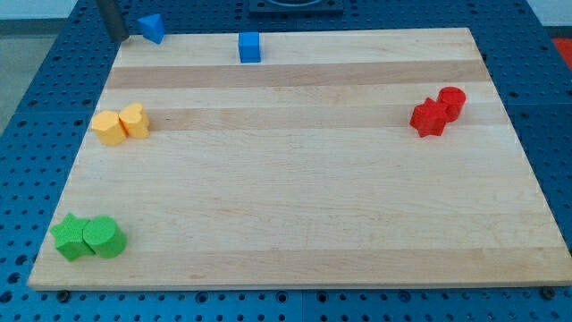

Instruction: Slide the blue triangle slightly to the right side of the board

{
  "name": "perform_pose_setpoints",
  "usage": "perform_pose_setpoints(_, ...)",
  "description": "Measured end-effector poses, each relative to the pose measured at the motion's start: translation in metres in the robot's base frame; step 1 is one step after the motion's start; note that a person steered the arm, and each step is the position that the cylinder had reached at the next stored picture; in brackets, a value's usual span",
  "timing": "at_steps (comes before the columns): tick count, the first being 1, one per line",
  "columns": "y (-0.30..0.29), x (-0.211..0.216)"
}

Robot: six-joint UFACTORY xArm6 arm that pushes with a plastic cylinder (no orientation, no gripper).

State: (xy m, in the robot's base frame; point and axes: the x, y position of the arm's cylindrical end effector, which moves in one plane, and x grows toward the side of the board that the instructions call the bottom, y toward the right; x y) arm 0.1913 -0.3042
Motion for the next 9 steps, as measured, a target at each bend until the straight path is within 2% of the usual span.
perform_pose_setpoints(4,0.006,0.000)
perform_pose_setpoints(6,0.032,0.005)
perform_pose_setpoints(7,0.040,0.022)
perform_pose_setpoints(9,0.102,0.049)
